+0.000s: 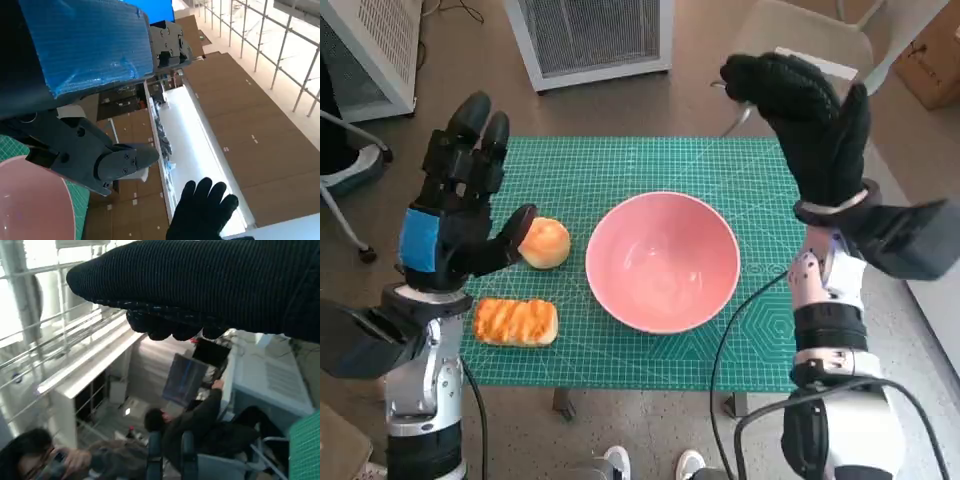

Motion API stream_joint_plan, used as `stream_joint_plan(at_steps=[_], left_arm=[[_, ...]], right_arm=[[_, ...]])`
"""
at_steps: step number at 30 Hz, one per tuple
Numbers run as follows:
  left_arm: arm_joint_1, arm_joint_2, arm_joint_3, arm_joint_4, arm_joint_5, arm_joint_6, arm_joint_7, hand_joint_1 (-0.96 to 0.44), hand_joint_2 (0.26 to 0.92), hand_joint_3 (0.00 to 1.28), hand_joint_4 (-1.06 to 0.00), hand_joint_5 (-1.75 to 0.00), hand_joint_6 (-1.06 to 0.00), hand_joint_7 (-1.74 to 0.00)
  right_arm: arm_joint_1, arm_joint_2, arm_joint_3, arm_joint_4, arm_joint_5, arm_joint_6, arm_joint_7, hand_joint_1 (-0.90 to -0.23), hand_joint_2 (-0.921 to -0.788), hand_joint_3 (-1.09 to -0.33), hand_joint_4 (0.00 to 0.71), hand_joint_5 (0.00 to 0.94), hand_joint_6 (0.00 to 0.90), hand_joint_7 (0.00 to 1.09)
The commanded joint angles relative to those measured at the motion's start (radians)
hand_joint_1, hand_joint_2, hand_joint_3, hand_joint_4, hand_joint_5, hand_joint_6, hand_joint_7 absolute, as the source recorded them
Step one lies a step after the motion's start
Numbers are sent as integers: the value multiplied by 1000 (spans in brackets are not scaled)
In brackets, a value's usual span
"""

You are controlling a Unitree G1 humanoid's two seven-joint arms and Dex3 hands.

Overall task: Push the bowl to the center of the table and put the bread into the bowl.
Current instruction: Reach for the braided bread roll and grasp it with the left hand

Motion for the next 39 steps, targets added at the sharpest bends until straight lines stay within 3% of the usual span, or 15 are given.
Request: stream_joint_plan(at_steps=[1,9,18,22,25,28,31,39], left_arm=[[-9,8,0,0,6,-12,-5,-267,713,600,-35,-4,1,-397],[6,23,3,-38,19,-10,-4,-268,714,588,-39,-6,1,-407],[120,260,27,-280,291,140,-35,-228,687,537,-19,0,1,-290],[156,324,33,-370,341,252,-59,-224,694,472,-19,-1,1,-284],[212,405,36,-482,428,398,-104,-251,680,362,-13,-1,1,-337],[245,436,20,-539,491,477,-122,-282,717,208,-17,-2,-10,-376],[264,454,3,-563,536,518,-133,-295,750,95,-30,-3,-50,-347],[301,483,-55,-561,638,560,-159,-293,772,14,-49,-2,-149,-203]], right_arm=[[28,1,4,-8,17,13,23,-629,-921,-728,231,1,294,62],[30,-1,7,-8,25,13,37,-629,-921,-727,224,0,286,67],[33,2,13,-7,25,36,27,-624,-921,-730,221,0,280,74],[32,1,14,-5,24,42,24,-624,-921,-730,221,0,278,77],[30,4,16,-3,21,46,18,-622,-921,-730,221,0,277,80],[29,7,19,-4,19,48,12,-621,-921,-730,222,0,276,82],[27,9,22,-2,17,48,8,-620,-921,-730,223,1,274,86],[22,16,27,7,17,52,3,-620,-921,-724,230,4,274,97]])
